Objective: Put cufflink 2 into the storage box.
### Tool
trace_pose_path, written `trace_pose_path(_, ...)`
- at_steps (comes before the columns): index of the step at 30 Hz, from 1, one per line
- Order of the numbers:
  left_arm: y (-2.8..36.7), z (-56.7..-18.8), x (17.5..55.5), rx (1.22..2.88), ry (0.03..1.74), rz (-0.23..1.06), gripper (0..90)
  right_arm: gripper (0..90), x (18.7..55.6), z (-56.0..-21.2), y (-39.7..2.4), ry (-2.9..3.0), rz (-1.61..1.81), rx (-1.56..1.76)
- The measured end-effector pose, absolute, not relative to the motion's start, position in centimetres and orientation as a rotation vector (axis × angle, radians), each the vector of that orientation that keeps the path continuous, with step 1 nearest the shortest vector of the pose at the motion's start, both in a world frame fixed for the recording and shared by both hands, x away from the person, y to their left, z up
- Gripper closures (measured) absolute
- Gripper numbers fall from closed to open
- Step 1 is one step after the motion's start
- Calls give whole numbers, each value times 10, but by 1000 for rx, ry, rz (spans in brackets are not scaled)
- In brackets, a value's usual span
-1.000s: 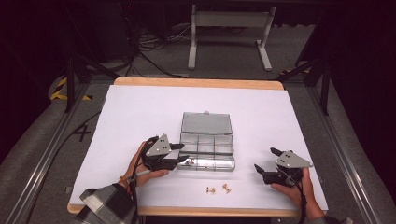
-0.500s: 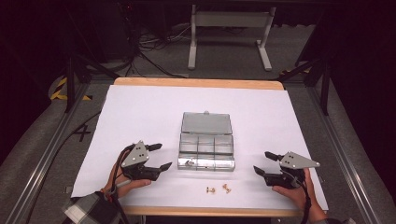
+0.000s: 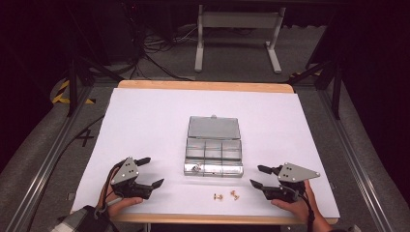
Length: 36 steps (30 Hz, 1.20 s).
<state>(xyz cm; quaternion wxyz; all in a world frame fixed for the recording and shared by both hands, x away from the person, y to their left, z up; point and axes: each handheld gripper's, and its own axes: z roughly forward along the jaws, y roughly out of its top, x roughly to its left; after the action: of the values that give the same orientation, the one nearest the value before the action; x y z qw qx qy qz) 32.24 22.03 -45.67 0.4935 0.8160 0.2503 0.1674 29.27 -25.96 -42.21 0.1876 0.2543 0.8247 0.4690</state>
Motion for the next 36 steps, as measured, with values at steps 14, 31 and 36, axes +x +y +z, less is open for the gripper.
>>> trace_pose_path(14, 224, -458, 323, 1941, 633, 410, 127, 537, 287, -439, -205, 2510, 1332, 527)
trace_pose_path(31, 224, -458, 323, 1943, 631, 405, 122, 662, 286, -451, -171, 2629, 1267, 433)
trace_pose_path(36, 224, -458, 323, 1944, 632, 403, 124, 666, 287, -452, -166, 2633, 1251, 417)
